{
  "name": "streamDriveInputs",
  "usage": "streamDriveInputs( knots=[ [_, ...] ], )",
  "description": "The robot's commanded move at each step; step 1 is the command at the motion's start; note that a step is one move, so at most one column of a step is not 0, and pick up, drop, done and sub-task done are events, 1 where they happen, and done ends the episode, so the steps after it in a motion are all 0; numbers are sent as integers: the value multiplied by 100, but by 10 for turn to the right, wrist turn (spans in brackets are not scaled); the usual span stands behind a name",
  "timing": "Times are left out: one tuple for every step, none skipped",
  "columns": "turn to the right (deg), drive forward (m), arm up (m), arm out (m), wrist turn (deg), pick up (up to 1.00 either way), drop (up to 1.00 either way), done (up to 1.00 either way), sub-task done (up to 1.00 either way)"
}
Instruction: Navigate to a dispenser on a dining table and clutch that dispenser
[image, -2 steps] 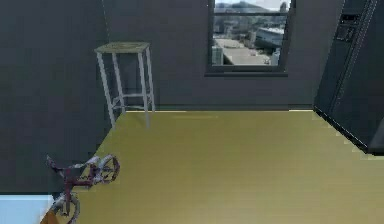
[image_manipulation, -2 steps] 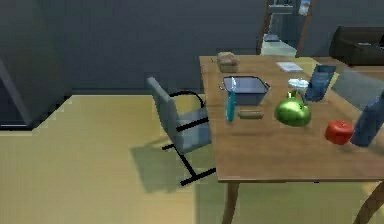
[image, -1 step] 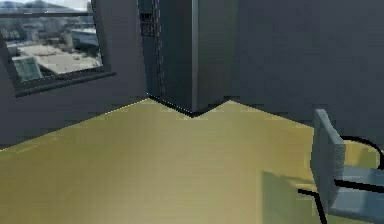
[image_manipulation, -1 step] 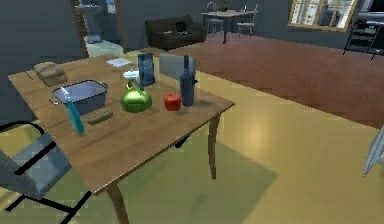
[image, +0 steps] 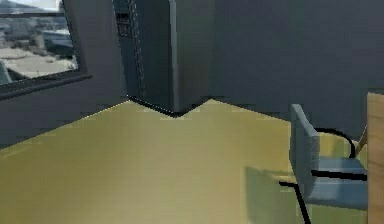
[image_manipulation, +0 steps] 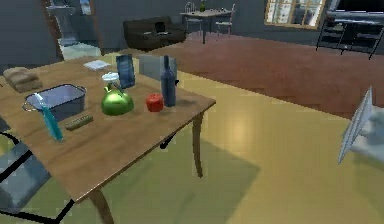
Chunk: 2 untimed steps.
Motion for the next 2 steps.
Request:
streamDriveInputs(
  knots=[
    [0,100,0,0,0,0,0,0,0],
    [0,50,0,0,0,0,0,0,0]
  ],
)
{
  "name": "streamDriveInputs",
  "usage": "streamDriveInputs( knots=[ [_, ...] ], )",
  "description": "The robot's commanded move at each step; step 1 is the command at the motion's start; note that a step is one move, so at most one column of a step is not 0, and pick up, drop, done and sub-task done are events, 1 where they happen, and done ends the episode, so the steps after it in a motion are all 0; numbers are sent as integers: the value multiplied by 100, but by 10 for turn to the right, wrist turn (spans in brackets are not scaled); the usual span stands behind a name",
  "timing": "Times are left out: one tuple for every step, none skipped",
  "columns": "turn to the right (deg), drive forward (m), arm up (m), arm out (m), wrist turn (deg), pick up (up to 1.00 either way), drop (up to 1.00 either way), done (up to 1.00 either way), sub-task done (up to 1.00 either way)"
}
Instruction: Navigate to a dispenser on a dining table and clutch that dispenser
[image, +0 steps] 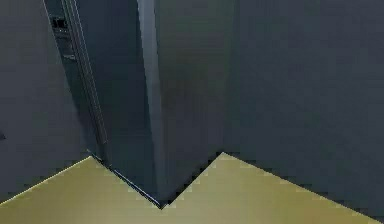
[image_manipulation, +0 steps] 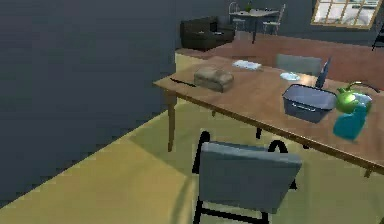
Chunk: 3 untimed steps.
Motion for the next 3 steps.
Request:
streamDriveInputs(
  knots=[
    [360,0,0,0,0,0,0,0,0],
    [0,60,0,0,0,0,0,0,0],
    [450,0,0,0,0,0,0,0,0]
  ],
)
